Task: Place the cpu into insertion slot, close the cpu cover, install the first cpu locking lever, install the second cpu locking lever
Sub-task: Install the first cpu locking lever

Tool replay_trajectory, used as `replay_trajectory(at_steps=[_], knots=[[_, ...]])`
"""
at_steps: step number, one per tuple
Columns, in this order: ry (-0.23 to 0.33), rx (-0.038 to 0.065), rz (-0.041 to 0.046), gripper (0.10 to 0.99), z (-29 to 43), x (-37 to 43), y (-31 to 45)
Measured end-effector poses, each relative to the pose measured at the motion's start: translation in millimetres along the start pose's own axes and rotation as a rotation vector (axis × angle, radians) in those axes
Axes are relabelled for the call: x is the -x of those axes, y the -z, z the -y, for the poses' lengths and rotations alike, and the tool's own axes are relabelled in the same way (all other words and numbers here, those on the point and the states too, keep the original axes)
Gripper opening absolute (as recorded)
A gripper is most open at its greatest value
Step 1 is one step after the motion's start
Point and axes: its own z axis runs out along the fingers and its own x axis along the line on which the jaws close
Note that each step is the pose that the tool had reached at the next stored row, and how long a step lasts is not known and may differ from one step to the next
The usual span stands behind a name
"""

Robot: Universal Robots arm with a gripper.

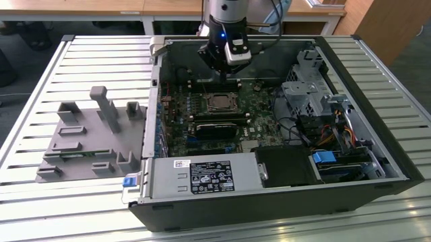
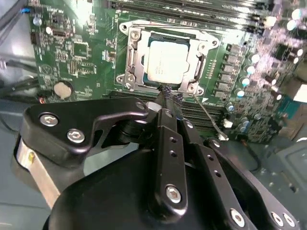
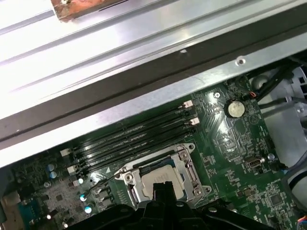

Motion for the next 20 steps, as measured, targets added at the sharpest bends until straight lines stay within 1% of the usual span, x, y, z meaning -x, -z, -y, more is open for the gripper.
replay_trajectory(at_steps=[11, 14, 20], knots=[[0.198, 0.005, -0.0046, 0.106, 0.0, 0.0, -1.7], [0.234, 0.006, -0.0056, 0.106, 0.2, -0.4, -1.8], [0.285, 0.011, -0.0078, 0.106, 0.8, -2.1, -1.8]])
